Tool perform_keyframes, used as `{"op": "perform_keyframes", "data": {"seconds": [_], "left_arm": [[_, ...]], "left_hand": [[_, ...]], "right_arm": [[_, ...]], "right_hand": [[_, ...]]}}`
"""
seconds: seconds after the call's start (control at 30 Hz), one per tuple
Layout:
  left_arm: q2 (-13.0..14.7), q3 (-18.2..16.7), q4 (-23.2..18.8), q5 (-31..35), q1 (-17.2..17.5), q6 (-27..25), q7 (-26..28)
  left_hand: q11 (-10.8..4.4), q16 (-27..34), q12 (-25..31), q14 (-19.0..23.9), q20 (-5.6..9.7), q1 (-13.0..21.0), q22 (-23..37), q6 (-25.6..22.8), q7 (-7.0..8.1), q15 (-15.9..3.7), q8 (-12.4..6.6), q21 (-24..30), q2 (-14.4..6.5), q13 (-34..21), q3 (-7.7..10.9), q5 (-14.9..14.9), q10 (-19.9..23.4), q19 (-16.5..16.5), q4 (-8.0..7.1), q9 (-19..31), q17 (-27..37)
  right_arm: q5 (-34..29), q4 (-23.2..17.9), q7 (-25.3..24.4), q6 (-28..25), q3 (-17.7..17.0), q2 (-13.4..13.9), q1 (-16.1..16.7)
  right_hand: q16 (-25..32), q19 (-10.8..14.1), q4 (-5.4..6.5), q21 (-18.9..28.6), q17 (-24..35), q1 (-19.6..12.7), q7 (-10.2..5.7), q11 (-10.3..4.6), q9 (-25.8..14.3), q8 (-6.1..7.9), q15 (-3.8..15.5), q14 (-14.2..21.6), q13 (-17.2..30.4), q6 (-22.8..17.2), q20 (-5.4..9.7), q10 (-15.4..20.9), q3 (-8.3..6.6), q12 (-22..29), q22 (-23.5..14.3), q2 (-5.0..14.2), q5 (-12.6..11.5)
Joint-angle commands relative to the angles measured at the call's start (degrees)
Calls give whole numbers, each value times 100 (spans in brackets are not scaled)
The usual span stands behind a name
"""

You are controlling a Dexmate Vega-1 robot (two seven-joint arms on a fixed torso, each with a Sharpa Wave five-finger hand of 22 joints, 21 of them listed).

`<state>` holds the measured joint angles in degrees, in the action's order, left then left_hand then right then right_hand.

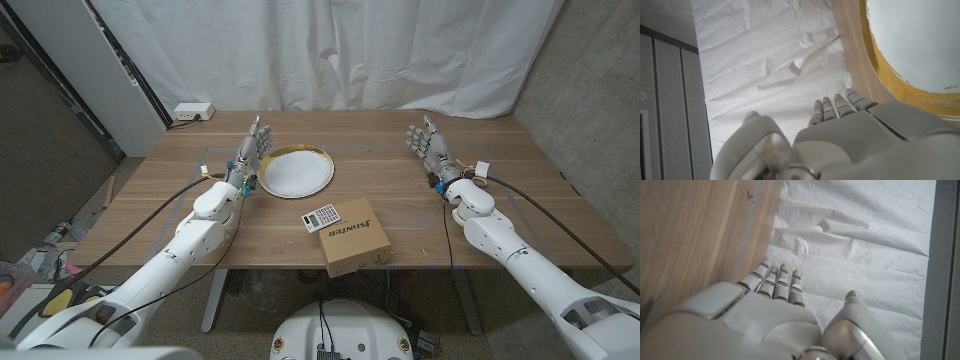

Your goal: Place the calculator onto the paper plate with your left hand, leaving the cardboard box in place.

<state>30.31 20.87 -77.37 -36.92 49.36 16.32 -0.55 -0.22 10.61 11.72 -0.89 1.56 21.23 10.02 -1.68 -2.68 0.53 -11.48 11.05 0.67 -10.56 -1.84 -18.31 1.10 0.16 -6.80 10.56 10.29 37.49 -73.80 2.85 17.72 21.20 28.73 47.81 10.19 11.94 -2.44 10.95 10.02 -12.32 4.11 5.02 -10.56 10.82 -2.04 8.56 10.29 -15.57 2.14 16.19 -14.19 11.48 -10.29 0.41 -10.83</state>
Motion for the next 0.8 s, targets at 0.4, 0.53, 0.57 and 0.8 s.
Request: {"op": "perform_keyframes", "data": {"seconds": [0.4,0.53,0.57,0.8], "left_arm": [[345,-78,-672,65,248,-250,109],[423,-141,-745,-25,332,-290,67],[450,-153,-775,-41,353,-315,65],[764,-315,-1375,72,689,-491,402]], "left_hand": [[30,61,51,96,126,207,16,-94,-34,-11,-57,61,-101,-18,46,-57,174,78,32,16,2],[20,77,65,175,110,278,16,-152,-40,-2,-72,71,-147,-18,72,-61,236,119,64,17,1],[26,77,79,188,107,301,16,-164,-33,-6,-73,71,-164,-19,81,-61,283,124,73,17,0],[77,135,143,545,-129,557,31,-415,-76,44,-117,188,-310,-28,154,-22,609,517,184,22,9]], "right_arm": [[-2,-130,-23,164,-11,-37,116],[-41,-235,-130,187,-35,-12,199],[-42,-249,-142,196,-41,-11,211],[-47,-308,-100,212,-48,32,222]], "right_hand": [[32,63,13,31,28,-38,-12,-8,-30,47,-2,56,20,-69,4,67,-26,44,-22,14,-23],[33,62,11,32,27,-39,-13,-2,-30,46,-6,58,20,-69,3,68,-26,44,-22,18,-23],[33,62,10,32,27,-40,-13,-7,-30,47,-6,58,20,-71,3,71,-26,46,-22,19,-23],[33,61,7,33,27,-40,-11,-5,-30,47,0,59,21,-75,1,73,-25,47,-22,24,-21]]}}
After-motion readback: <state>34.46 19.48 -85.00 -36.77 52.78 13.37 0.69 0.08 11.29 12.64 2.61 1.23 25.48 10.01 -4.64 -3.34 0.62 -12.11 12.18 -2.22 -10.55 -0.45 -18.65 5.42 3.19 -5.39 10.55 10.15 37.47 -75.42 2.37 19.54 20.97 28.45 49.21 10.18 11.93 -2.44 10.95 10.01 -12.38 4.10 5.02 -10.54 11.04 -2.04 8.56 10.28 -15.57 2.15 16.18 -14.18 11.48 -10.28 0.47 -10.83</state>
